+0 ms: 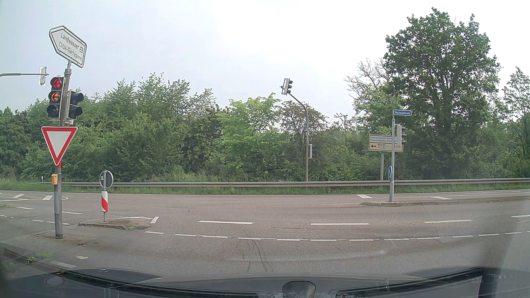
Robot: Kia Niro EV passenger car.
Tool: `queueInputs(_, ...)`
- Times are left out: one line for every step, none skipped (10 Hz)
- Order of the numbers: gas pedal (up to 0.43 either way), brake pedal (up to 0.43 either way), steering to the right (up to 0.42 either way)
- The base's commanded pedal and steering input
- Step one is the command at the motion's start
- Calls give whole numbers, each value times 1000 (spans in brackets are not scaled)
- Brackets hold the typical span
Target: Follow the waypoints while adhering to traffic rules and regulations
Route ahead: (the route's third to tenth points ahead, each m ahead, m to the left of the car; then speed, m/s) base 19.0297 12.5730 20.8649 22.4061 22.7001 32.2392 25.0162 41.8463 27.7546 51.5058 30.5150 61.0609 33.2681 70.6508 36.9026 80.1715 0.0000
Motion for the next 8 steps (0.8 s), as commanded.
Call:
queueInputs(0, 0, -31)
queueInputs(0, 0, -31)
queueInputs(8, 0, -31)
queueInputs(189, 0, -31)
queueInputs(220, 0, -31)
queueInputs(248, 0, -31)
queueInputs(268, 0, -31)
queueInputs(299, 0, -31)
